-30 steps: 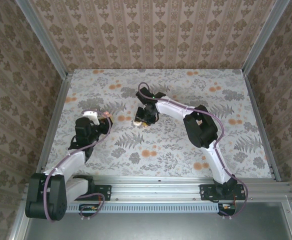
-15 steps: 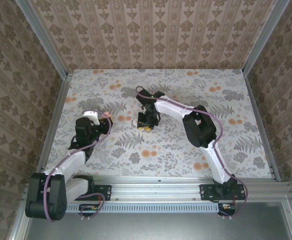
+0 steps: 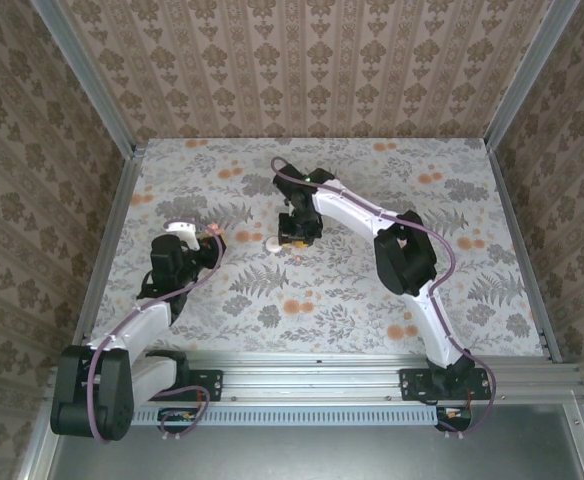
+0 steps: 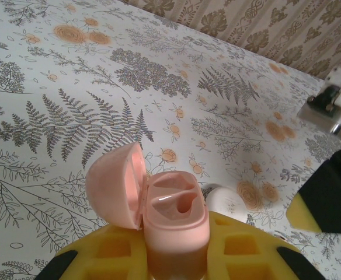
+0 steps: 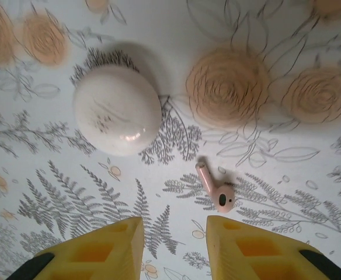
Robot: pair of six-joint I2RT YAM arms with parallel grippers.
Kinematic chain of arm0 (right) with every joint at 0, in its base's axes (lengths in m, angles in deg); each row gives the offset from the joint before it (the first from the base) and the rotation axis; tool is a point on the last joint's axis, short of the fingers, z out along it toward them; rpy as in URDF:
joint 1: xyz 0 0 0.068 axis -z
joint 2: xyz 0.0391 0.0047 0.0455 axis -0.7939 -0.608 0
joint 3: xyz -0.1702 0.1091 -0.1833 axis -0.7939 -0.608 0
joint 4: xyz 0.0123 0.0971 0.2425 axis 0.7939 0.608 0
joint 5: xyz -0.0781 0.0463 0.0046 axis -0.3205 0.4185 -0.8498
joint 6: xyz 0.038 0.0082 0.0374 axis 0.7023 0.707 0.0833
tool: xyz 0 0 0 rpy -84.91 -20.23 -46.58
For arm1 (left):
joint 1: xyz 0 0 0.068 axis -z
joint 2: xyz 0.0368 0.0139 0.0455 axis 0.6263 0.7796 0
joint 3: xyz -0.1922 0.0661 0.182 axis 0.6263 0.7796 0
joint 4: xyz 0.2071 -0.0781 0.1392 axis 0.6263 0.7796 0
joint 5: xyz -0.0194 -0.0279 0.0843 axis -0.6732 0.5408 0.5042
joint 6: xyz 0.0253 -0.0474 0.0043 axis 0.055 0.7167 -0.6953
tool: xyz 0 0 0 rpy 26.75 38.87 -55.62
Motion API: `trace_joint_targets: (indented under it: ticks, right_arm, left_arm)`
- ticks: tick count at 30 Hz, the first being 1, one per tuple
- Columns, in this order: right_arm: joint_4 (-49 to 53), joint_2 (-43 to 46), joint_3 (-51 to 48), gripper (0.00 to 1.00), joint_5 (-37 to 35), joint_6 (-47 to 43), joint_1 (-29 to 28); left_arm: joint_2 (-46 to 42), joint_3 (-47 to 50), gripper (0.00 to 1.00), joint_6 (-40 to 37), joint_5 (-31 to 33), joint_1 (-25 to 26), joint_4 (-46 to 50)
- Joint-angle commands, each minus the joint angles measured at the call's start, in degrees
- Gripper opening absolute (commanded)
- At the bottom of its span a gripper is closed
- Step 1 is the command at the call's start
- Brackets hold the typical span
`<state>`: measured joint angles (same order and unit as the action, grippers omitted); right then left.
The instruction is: Insert the wireless bluetooth earbuds into the charging case
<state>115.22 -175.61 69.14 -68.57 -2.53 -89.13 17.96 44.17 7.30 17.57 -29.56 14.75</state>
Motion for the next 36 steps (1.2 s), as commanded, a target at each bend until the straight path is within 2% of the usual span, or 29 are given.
trace_joint_targets:
  ticks: [1, 6, 14, 36]
  right_arm:
    - [3.04, -3.18, 5.11, 0.35, -1.24, -1.31, 0.54]
    - [5.11, -6.95, 9.69, 0.35, -0.65, -1.07, 0.54]
    - [6.81, -9.20, 10.11, 0.35, -0.37, 0.31, 0.45]
    - [7.80, -8.43, 3.63, 0.31, 3.91, -0.26, -2.09]
  left_arm:
    - [-0.28, 0.15, 0.09, -0.90, -0.70, -0.54, 0.96]
    - [-0.41, 0.10, 0.09, -1.01, -0.62, -0.51, 1.02]
    - [-0.46, -0.05, 0.09, -1.20, -0.53, -0.61, 1.43]
    - [-2.13, 1.17, 0.09, -0.65, -0.09, -0.62, 1.99]
